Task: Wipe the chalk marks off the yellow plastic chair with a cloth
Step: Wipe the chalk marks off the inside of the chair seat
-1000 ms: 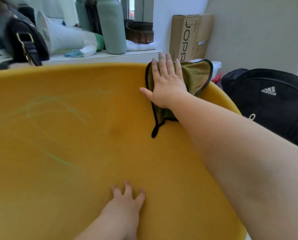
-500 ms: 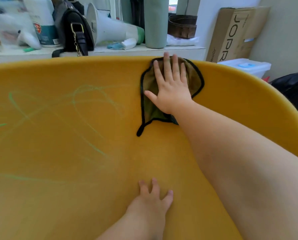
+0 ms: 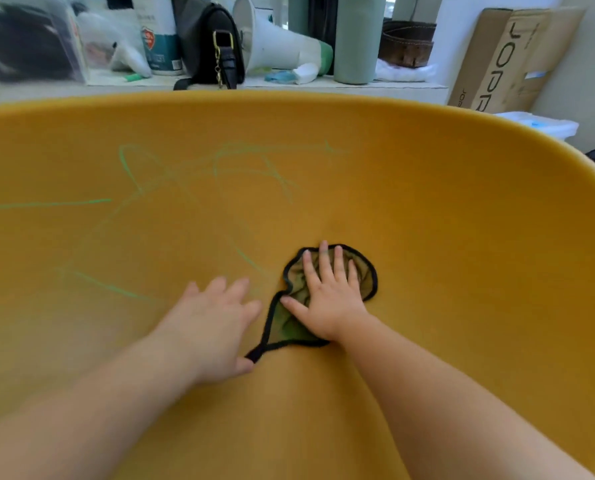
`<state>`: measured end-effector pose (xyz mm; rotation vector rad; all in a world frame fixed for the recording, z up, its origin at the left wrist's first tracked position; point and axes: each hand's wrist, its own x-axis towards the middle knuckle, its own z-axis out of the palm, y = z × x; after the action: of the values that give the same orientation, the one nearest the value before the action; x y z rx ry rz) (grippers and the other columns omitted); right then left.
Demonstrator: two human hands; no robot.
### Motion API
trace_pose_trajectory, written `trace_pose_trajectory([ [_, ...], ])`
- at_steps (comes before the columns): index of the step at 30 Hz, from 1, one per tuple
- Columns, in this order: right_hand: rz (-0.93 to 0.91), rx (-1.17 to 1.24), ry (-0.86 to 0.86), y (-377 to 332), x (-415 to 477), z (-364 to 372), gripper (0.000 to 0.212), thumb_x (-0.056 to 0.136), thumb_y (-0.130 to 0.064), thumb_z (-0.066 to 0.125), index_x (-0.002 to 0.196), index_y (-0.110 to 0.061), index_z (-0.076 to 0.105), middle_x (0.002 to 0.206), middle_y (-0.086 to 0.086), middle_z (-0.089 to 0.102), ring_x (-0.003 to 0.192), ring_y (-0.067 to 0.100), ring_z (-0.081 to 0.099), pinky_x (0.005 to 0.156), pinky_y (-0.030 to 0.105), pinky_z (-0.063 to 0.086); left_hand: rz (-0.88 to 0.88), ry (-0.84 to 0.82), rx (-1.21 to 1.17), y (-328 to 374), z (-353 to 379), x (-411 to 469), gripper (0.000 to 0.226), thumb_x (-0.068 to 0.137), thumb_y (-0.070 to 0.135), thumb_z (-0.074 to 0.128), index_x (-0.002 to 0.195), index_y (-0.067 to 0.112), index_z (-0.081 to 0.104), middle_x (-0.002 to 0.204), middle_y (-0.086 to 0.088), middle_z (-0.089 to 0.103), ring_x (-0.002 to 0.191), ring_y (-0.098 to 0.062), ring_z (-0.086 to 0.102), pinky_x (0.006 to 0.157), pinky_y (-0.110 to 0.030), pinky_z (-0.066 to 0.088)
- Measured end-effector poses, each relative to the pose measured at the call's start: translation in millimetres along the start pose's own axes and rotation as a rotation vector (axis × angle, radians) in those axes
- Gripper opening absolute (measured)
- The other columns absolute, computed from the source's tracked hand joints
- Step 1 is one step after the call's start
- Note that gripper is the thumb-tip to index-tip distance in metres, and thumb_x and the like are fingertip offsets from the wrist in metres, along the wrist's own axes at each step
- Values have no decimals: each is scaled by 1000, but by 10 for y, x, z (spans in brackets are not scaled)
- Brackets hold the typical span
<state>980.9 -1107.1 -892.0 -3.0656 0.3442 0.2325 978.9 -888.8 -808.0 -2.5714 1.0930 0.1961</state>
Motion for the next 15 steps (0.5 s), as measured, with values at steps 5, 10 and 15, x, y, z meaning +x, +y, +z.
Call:
trace_pose_trajectory([
  [5,-200,33,-104,-654,-389,199,98,85,-91,11,158,-35,-23,159,1,-42,148,29,-37,124,53,-14,-179,32,216,-815,-106,-506,87,79,79,42,150,34,21,162,-6,10,144,-30,19,113,-52,26],
  [10,-394,36,-228,-1251,-916,276,101,82,-94,12,158,-36,-22,161,-2,-37,149,28,-37,124,53,-14,-288,-133,302,-1245,20,-958,89,77,80,41,151,36,20,162,-6,8,143,-33,18,110,-58,26],
  [15,-566,129,-266,-1878,-1356,331,99,83,-93,15,157,-40,-21,163,-7,-35,149,24,-37,124,51,-15,-276,-176,316,-1343,15,-1240,88,75,82,39,150,38,22,161,-5,13,139,-31,25,107,-57,31],
])
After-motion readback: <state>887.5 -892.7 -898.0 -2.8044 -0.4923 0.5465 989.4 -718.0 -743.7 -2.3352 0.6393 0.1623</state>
